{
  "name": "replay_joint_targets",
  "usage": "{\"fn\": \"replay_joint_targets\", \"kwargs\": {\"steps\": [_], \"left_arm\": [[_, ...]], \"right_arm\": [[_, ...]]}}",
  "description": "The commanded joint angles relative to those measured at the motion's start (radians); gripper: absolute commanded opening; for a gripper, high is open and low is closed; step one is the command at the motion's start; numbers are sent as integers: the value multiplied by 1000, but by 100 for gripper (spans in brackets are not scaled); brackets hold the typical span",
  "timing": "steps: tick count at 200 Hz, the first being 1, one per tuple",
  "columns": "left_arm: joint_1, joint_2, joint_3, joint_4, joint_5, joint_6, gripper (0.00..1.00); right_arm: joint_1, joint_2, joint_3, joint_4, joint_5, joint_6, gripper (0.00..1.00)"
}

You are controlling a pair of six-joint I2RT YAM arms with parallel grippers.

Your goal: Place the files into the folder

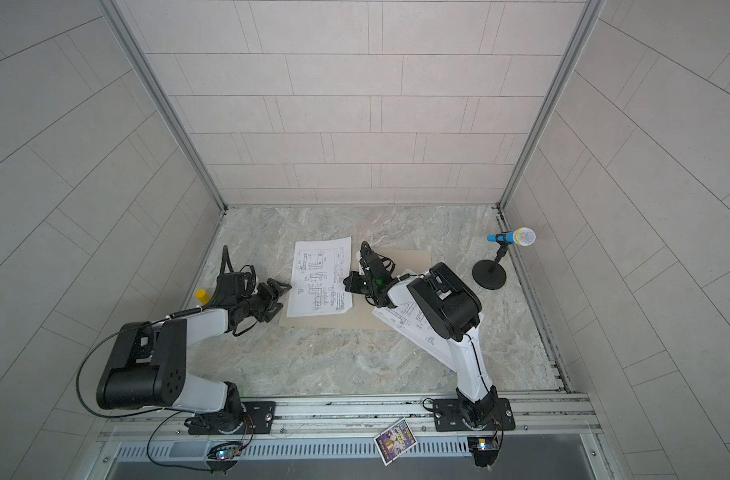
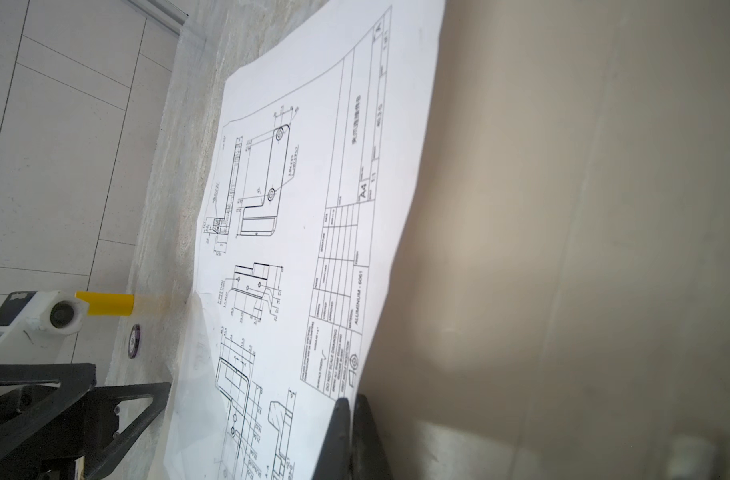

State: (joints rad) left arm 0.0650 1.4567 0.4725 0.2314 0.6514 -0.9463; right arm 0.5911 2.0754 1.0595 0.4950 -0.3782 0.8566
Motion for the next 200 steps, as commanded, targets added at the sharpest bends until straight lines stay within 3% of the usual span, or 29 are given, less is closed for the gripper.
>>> {"fn": "replay_joint_targets", "kwargs": {"steps": [1, 60, 156, 200], "left_arm": [[-2, 24, -37, -82, -22, 1, 81], [-3, 22, -40, -80, -22, 1, 81], [-2, 37, -37, -54, -10, -14, 81], [-3, 37, -31, -46, 3, -9, 72]], "right_arm": [[19, -46, -18, 18, 10, 35, 0], [32, -89, -53, -33, 46, -40, 0], [62, -92, -74, -35, 75, -50, 0], [61, -99, -60, -83, 95, -77, 0]]}}
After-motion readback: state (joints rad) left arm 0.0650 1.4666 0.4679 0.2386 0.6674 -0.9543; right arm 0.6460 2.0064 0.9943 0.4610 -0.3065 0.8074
